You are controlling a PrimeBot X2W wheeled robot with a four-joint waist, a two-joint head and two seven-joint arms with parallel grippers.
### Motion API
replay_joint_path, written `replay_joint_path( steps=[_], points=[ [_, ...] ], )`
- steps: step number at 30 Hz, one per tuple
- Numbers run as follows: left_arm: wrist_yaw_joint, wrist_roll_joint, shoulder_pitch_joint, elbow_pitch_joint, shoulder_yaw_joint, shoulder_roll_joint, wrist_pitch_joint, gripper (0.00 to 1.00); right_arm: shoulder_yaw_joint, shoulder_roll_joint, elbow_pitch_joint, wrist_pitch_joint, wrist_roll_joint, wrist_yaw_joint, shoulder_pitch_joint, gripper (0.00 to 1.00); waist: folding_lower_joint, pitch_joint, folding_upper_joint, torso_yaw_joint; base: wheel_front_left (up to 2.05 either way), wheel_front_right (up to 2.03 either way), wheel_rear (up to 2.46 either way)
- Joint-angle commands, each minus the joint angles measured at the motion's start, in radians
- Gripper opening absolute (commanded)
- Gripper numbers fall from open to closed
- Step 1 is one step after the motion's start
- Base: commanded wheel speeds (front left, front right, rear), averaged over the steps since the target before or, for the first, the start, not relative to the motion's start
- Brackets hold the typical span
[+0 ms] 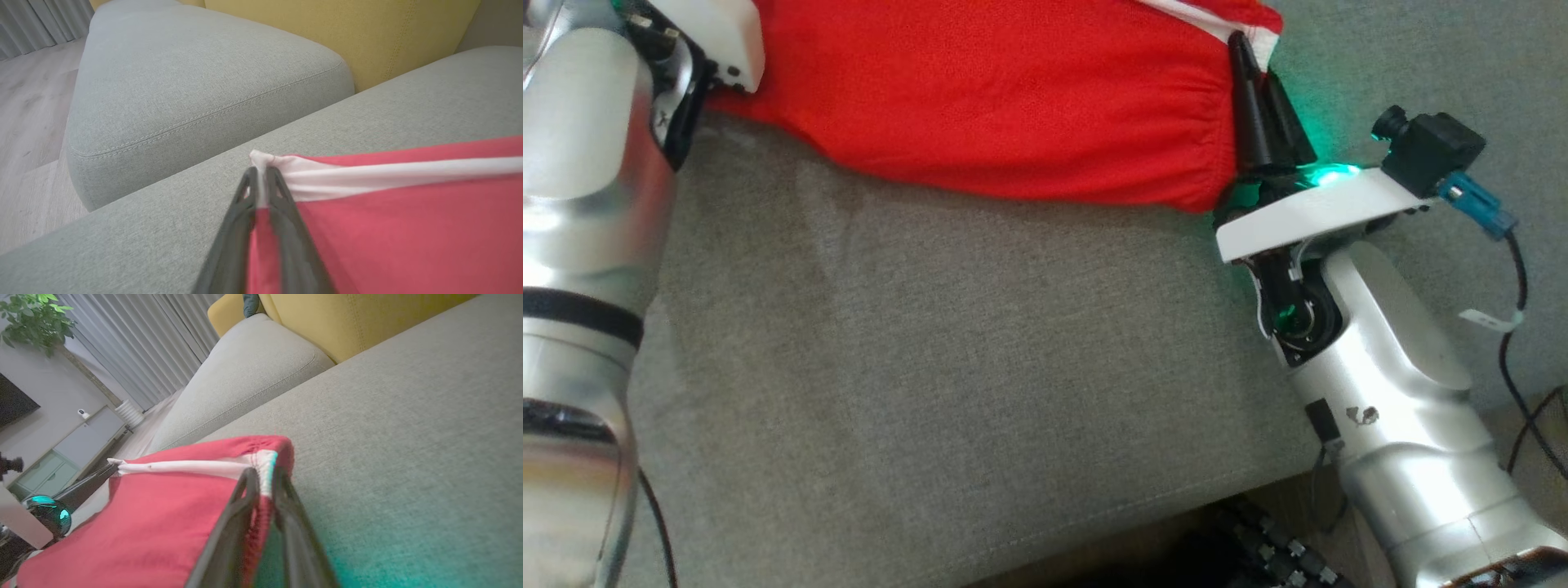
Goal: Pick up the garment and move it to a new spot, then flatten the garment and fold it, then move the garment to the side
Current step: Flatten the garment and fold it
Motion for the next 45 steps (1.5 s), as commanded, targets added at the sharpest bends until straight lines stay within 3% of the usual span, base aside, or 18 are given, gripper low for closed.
replay_joint_path(
  steps=[1,9,14,22,24,25,28,32,45],
  points=[
    [0.012,-0.005,-0.054,-0.018,0.031,0.029,-0.011,1.00,0.002,0.011,-0.019,-0.004,-0.017,0.007,0.004,1.00,-0.0001,0.000,0.0000,0.003,0.00,0.00,0.00],
    [0.063,-0.064,0.078,-0.060,0.109,-0.036,-0.012,1.00,-0.095,0.011,-0.067,-0.004,-0.160,0.007,0.070,1.00,-0.0001,-0.042,0.0000,0.050,0.00,0.00,0.00],
    [0.050,-0.099,0.190,-0.002,0.128,-0.074,-0.012,1.00,-0.150,0.011,-0.083,-0.004,-0.223,0.007,0.137,1.00,-0.0001,-0.081,0.0000,0.072,0.00,0.00,0.00],
    [0.043,-0.127,0.217,0.163,0.128,-0.099,0.001,1.00,-0.164,0.011,-0.084,-0.004,-0.245,0.007,0.180,1.00,-0.0001,-0.108,0.0000,0.056,0.00,0.00,0.00],
    [0.039,-0.130,0.228,0.199,0.123,-0.104,0.008,0.08,-0.160,0.011,-0.081,-0.004,-0.244,0.007,0.191,1.00,-0.0001,-0.125,0.0000,0.051,0.00,0.00,0.00],
    [0.033,-0.134,0.236,0.211,0.122,-0.107,0.007,0.00,-0.160,0.011,-0.079,-0.004,-0.245,0.007,0.198,1.00,-0.0001,-0.135,0.0000,0.051,0.00,0.00,0.00],
    [0.028,-0.143,0.271,0.231,0.120,-0.120,0.001,0.00,-0.168,0.011,-0.064,-0.004,-0.253,0.007,0.224,1.00,-0.0001,-0.179,0.0000,0.061,0.00,0.00,0.00],
    [0.062,-0.185,0.342,0.212,0.166,-0.141,-0.011,0.00,-0.166,0.011,-0.040,-0.004,-0.258,0.007,0.265,1.00,-0.0001,-0.244,0.0000,0.094,0.00,0.00,0.00],
    [0.148,-0.192,0.638,-0.072,0.251,-0.200,-0.012,0.00,-0.179,0.011,0.010,-0.004,-0.265,0.007,0.307,1.00,-0.0001,-0.336,0.0000,0.253,0.00,0.00,0.00]
  ],
)
